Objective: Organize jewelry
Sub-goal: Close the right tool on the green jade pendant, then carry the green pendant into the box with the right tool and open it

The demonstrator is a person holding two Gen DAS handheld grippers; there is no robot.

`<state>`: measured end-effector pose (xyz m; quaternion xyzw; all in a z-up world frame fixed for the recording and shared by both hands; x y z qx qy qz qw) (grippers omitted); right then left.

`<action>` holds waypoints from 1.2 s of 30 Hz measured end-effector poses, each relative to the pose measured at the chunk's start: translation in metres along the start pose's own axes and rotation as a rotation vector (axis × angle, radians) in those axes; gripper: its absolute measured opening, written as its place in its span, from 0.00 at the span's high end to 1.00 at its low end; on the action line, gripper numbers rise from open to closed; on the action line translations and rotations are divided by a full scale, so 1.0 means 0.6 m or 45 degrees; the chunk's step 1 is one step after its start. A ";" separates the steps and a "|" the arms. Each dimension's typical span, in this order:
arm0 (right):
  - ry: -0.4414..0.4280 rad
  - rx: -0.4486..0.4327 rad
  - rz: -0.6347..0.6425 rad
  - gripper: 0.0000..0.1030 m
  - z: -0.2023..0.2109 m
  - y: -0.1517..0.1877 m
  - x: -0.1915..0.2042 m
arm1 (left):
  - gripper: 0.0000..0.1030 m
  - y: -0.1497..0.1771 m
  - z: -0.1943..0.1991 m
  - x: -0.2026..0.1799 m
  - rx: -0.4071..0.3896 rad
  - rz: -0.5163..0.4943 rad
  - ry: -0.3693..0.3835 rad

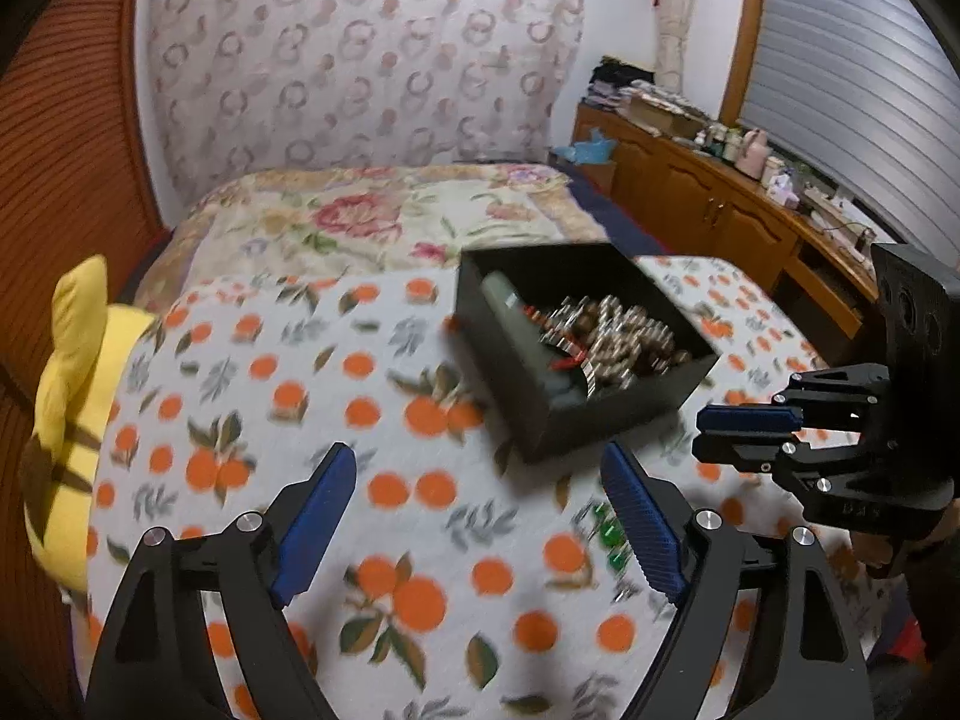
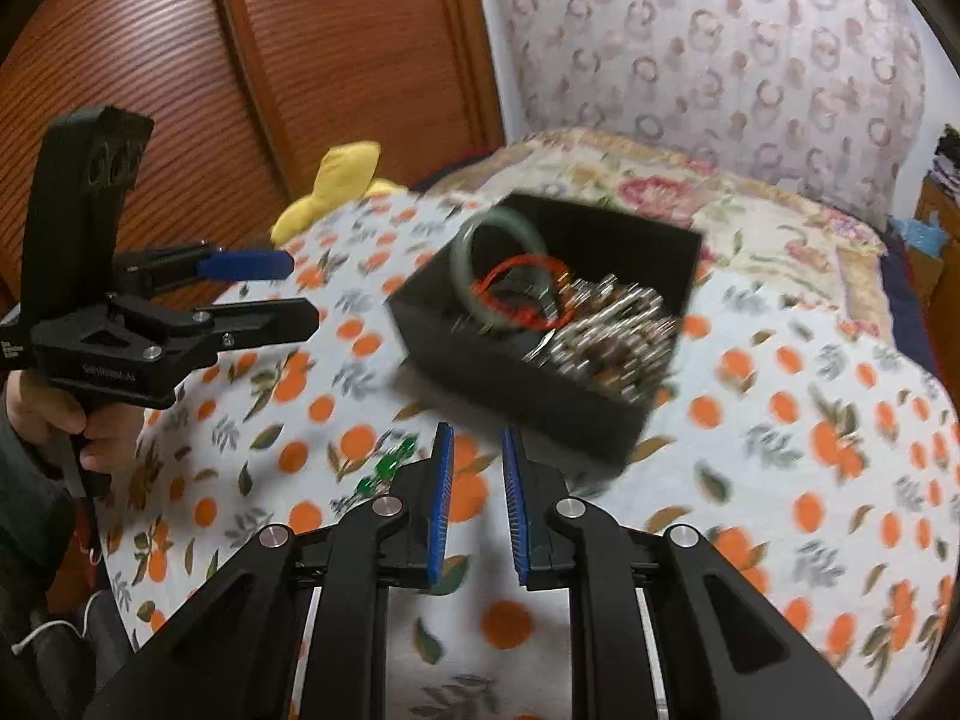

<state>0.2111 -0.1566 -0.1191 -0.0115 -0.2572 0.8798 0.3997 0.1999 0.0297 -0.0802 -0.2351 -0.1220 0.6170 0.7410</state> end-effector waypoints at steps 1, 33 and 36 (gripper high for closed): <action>-0.004 0.017 0.014 0.82 -0.010 0.002 0.009 | 0.22 0.009 -0.003 0.008 0.010 0.012 -0.006; 0.053 0.052 0.158 1.00 -0.026 -0.005 0.072 | 0.21 0.057 -0.013 0.031 0.040 0.087 -0.039; 0.049 0.032 0.151 1.00 -0.012 -0.009 0.065 | 0.21 0.052 -0.009 0.028 0.027 0.084 -0.039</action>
Point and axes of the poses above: each gripper's, at about its wrist camera, not at the fingertips, and z roughly against the way its jaws point, x to its left, y to its underside, the point moved 5 cm from there along -z, roughly the way its jaws point, and after that the axes turned 14 degrees about x, right-handed, at the moved point
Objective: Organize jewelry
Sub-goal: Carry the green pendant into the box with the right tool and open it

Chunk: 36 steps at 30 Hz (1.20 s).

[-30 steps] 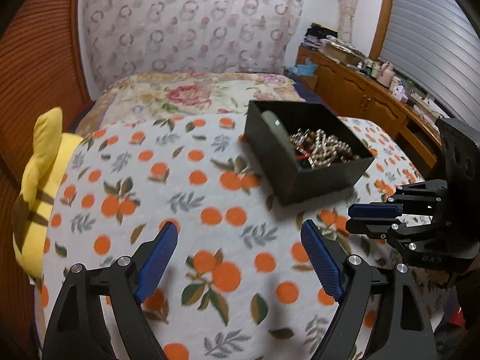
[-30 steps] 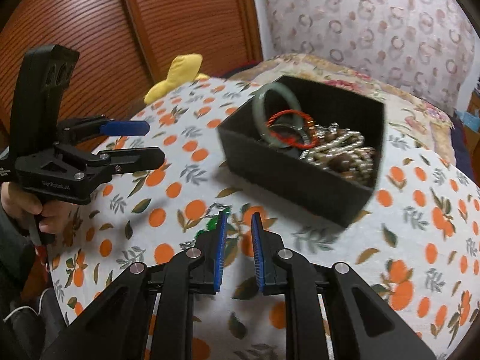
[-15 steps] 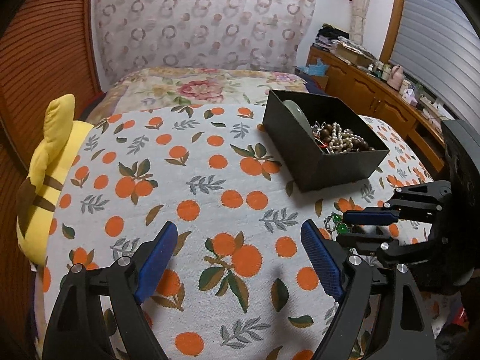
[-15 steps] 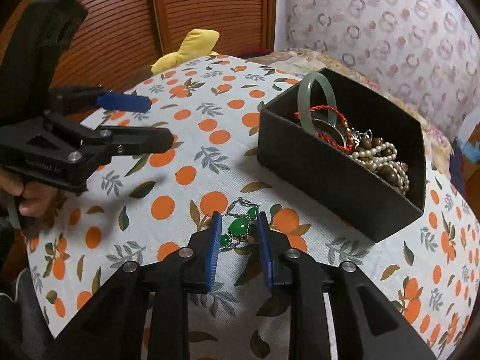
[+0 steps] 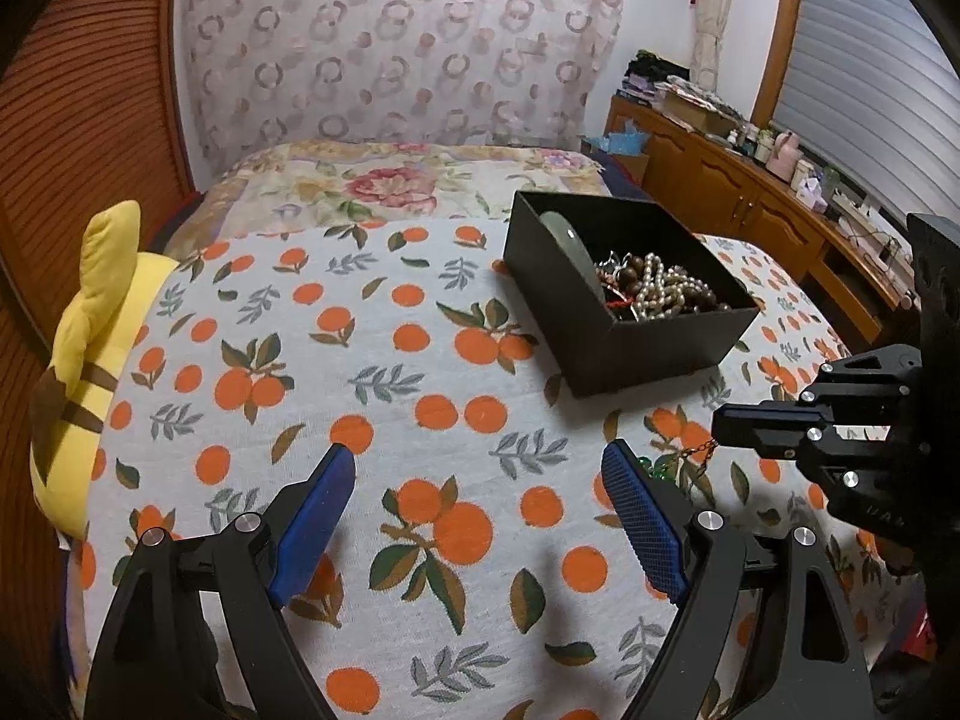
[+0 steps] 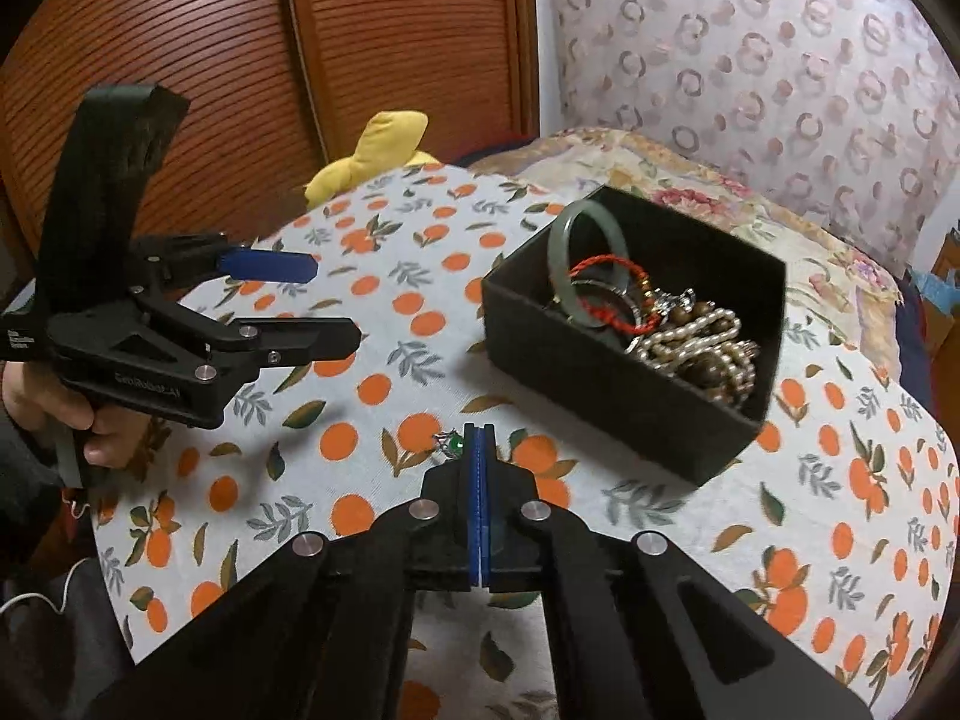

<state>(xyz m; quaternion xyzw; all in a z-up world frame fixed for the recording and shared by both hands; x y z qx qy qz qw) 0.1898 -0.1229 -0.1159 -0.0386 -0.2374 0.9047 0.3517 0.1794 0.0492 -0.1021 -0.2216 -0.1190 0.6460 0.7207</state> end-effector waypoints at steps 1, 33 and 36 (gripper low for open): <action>0.000 -0.005 -0.001 1.00 0.003 0.000 -0.001 | 0.21 -0.001 0.001 0.000 -0.002 0.001 0.000; 0.159 -0.349 -0.033 1.00 0.182 -0.139 -0.100 | 0.08 -0.116 0.045 -0.048 -0.195 0.026 -0.055; 0.143 -0.338 -0.057 1.00 0.171 -0.146 -0.113 | 0.08 -0.121 0.044 -0.047 -0.195 0.033 -0.074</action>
Point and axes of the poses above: each gripper's, at about its wrist camera, not at the fingertips, and z roughly against the way its jaws point, x to its left, y to its underside, the point moved 5 cm from there along -z, roughly the way its jaws point, and after that the axes turned 14 degrees about x, right-handed, at the moved point
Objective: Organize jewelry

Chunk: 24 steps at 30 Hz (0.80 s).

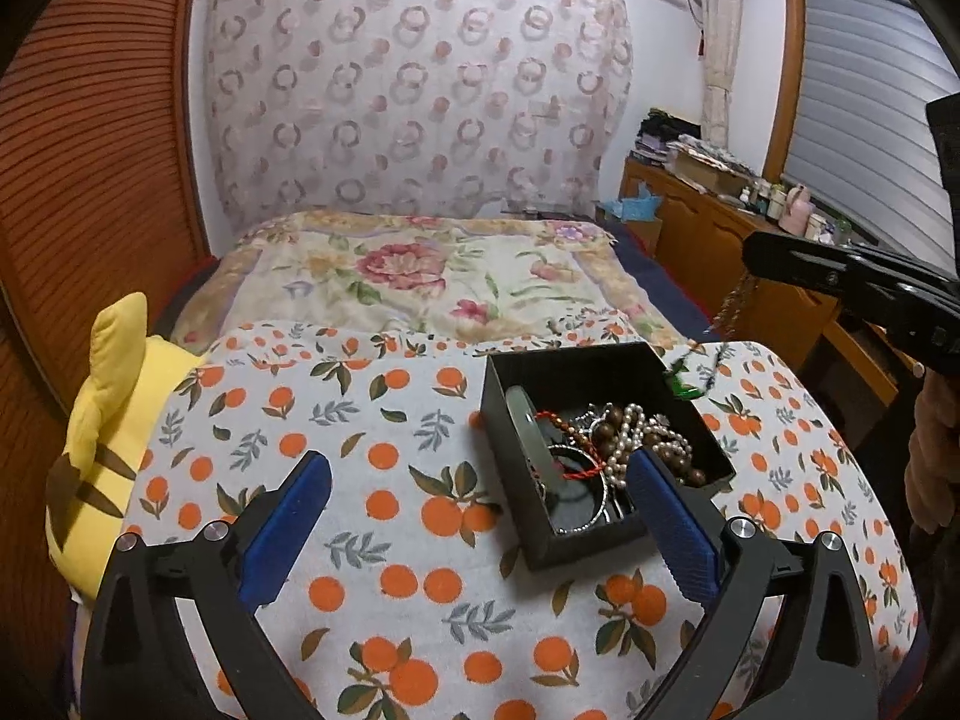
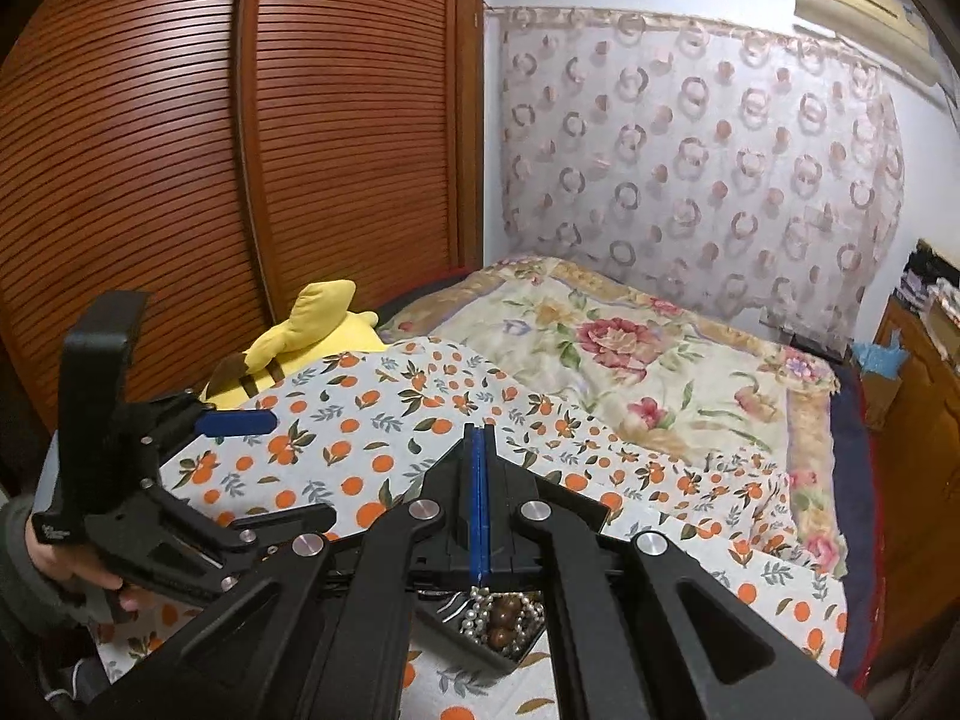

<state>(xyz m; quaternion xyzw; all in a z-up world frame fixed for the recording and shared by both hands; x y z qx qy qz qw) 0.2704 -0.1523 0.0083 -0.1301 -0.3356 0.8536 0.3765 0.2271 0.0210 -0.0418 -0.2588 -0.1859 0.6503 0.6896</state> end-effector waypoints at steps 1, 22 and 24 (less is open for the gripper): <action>-0.006 0.008 -0.008 1.00 -0.007 0.000 -0.002 | 0.08 0.000 -0.001 0.000 0.000 -0.002 -0.009; 0.214 0.005 -0.292 0.05 0.016 0.156 0.019 | 0.08 0.084 0.083 -0.028 -0.060 -0.007 -0.109; 0.231 -0.027 -0.316 0.02 0.037 0.173 0.025 | 0.08 0.097 0.098 -0.037 -0.077 -0.010 -0.108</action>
Point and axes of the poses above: each gripper's, at about its wrist camera, not at the fingertips, and z roughly against the way its jaws point, x to its left, y to its underside, the point moved 5 cm from there along -z, roughly the way its jaws point, and after that the axes turned 14 degrees about x, right-handed, at the moved point
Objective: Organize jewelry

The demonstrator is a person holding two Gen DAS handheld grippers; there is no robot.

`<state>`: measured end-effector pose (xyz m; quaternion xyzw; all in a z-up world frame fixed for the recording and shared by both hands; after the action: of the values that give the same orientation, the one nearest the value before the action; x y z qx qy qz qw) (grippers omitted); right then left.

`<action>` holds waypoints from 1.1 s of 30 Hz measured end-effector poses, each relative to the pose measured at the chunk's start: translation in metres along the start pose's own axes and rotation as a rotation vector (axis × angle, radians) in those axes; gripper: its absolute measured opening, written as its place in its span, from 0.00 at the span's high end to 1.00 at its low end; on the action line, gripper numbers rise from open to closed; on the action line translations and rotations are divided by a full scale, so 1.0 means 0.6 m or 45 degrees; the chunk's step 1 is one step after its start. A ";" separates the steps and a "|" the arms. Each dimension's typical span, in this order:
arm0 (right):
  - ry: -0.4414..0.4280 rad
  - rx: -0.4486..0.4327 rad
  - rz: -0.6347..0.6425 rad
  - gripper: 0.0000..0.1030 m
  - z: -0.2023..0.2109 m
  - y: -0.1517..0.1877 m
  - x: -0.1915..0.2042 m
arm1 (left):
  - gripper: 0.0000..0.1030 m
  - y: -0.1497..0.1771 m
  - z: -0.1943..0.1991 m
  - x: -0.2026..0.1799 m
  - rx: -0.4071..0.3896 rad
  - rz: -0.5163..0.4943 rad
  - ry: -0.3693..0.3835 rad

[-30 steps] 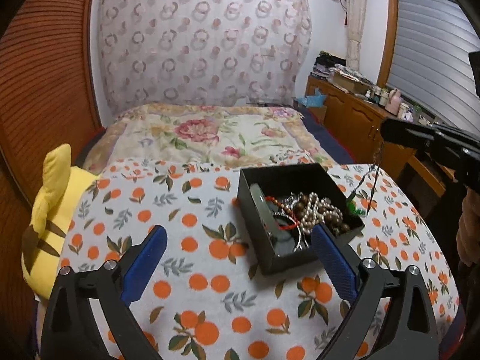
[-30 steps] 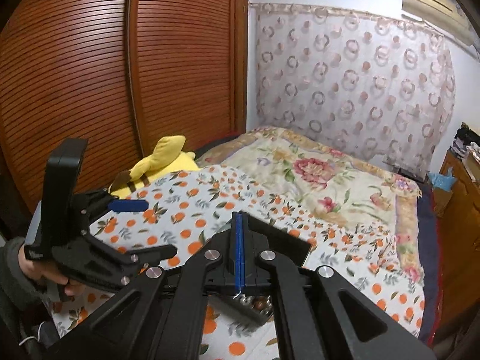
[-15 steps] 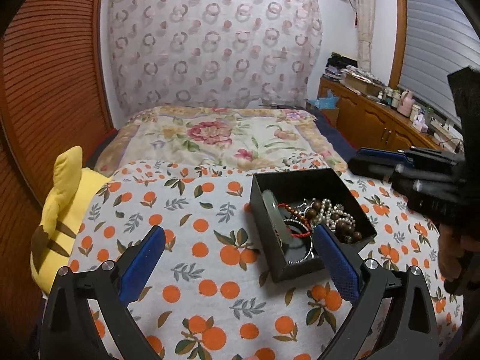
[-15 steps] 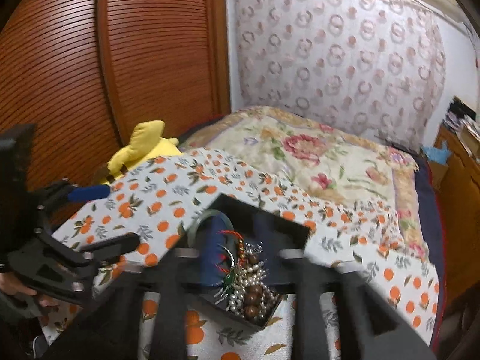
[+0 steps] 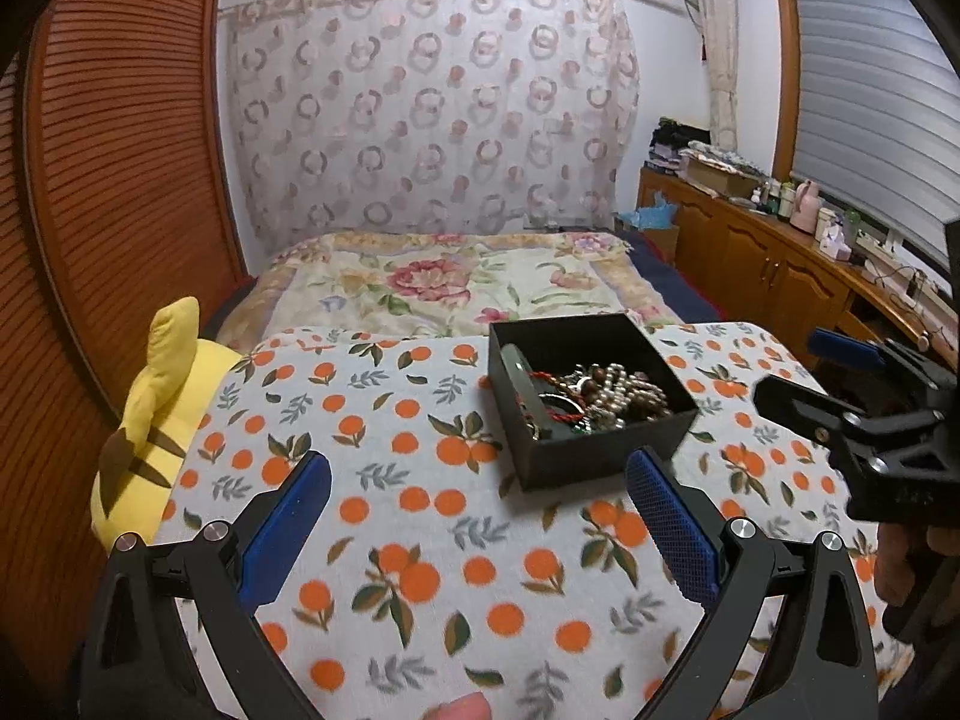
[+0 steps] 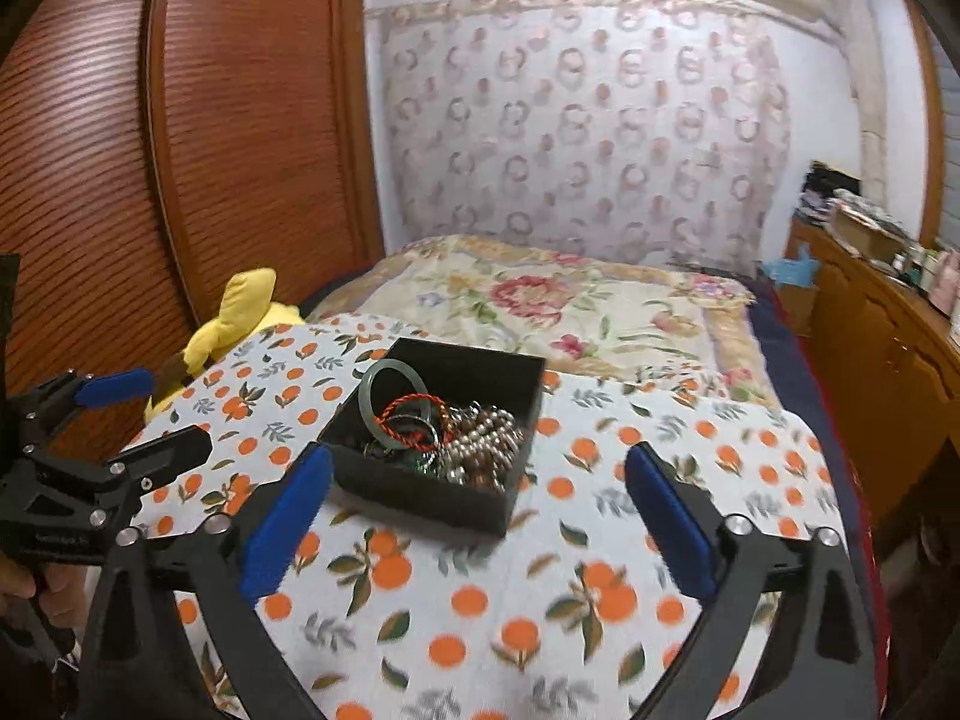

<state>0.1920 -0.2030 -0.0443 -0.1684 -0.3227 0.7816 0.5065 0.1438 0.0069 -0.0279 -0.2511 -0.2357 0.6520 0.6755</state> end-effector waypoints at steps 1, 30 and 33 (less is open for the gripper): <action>0.007 -0.014 -0.019 0.02 0.013 0.012 -0.002 | 0.08 0.004 0.006 -0.002 -0.006 -0.001 -0.001; 0.089 -0.159 -0.133 0.02 0.115 0.093 -0.014 | 0.08 0.058 0.076 -0.033 -0.087 -0.028 -0.041; 0.089 -0.159 -0.131 0.02 0.116 0.093 -0.014 | 0.08 0.057 0.079 -0.033 -0.091 -0.024 -0.037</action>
<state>0.1165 -0.2496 -0.0315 -0.2100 -0.3613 0.7264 0.5456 0.0861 -0.0109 -0.0138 -0.2633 -0.2711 0.6404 0.6686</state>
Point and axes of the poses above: each gripper's, at about its wrist camera, not at the fingertips, and z roughly against the way its jaws point, x to its left, y to its underside, the point moved 5 cm from there along -z, roughly the way its jaws point, and after that the axes turned 14 degrees about x, right-handed, at the moved point
